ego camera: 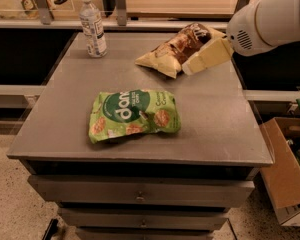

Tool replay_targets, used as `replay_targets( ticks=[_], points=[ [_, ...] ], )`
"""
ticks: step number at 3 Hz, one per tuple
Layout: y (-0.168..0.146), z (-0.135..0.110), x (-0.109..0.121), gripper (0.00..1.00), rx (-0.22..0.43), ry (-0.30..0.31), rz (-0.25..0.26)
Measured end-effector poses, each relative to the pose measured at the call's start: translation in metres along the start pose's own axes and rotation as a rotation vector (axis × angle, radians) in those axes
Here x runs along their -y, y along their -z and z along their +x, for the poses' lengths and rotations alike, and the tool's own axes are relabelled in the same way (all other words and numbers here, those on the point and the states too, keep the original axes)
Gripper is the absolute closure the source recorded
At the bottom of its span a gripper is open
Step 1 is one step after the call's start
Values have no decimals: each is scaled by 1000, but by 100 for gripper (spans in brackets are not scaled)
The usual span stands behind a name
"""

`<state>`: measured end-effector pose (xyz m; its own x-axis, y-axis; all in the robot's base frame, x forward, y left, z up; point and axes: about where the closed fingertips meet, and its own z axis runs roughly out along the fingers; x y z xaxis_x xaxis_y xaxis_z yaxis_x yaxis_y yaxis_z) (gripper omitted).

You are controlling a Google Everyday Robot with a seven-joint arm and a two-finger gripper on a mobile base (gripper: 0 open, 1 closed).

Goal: Move brown chip bag near blue plastic bottle

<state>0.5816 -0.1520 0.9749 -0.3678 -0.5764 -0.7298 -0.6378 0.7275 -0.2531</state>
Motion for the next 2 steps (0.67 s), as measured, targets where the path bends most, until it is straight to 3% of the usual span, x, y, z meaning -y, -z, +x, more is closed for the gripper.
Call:
replay_targets(
  ticks=[2],
  points=[
    [-61, -21, -20, 0, 74, 74, -105]
  ],
)
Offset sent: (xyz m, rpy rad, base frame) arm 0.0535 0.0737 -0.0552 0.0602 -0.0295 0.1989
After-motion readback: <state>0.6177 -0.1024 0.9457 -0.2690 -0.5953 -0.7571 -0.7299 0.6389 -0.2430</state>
